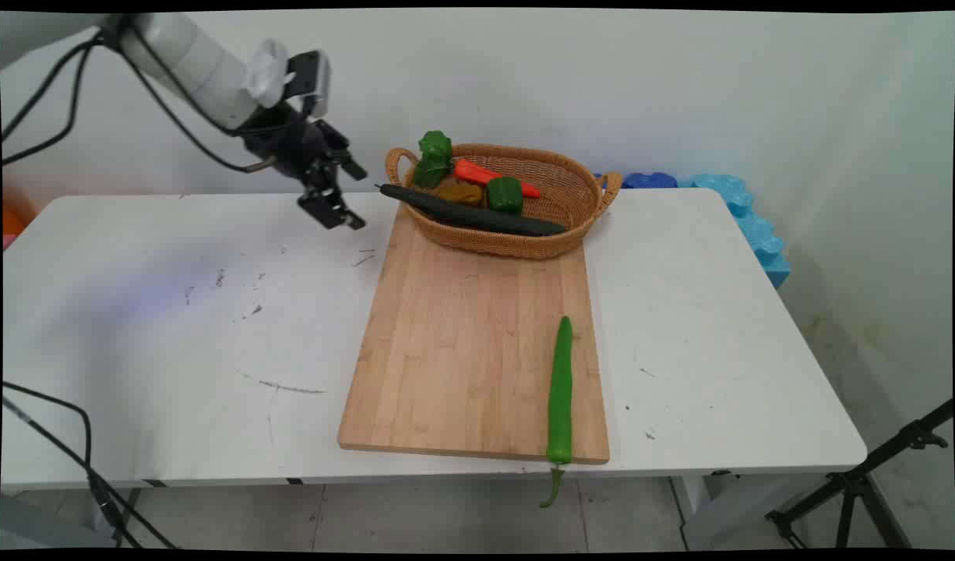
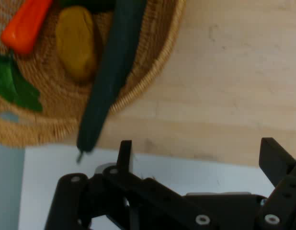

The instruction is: Pick up the cucumber from the vegetable basket

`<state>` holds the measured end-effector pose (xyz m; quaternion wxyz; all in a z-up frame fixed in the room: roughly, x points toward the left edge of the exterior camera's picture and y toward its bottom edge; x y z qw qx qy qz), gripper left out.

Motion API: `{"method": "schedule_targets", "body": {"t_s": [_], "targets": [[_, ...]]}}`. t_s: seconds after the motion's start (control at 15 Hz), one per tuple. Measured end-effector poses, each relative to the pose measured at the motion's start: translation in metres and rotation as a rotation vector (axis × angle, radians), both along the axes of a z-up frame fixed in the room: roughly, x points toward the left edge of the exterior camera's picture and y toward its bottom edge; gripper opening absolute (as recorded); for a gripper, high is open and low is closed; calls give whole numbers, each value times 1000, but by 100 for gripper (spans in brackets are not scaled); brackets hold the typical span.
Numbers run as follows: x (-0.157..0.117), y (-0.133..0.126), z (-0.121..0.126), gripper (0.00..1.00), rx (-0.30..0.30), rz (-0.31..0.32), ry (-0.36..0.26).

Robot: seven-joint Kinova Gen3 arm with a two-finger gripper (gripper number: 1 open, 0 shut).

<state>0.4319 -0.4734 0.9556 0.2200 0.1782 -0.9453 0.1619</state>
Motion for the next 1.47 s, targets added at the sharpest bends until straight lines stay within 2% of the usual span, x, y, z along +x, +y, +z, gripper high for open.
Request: {"method": "schedule_targets", "body": {"t_s": [0.33, 0.73, 1.47], "targets": [[-33, -35, -9, 100, -26, -20, -7], [-61, -69, -23, 100, -48, -40, -26], [-93, -121, -55, 100, -68, -71, -94]]}}
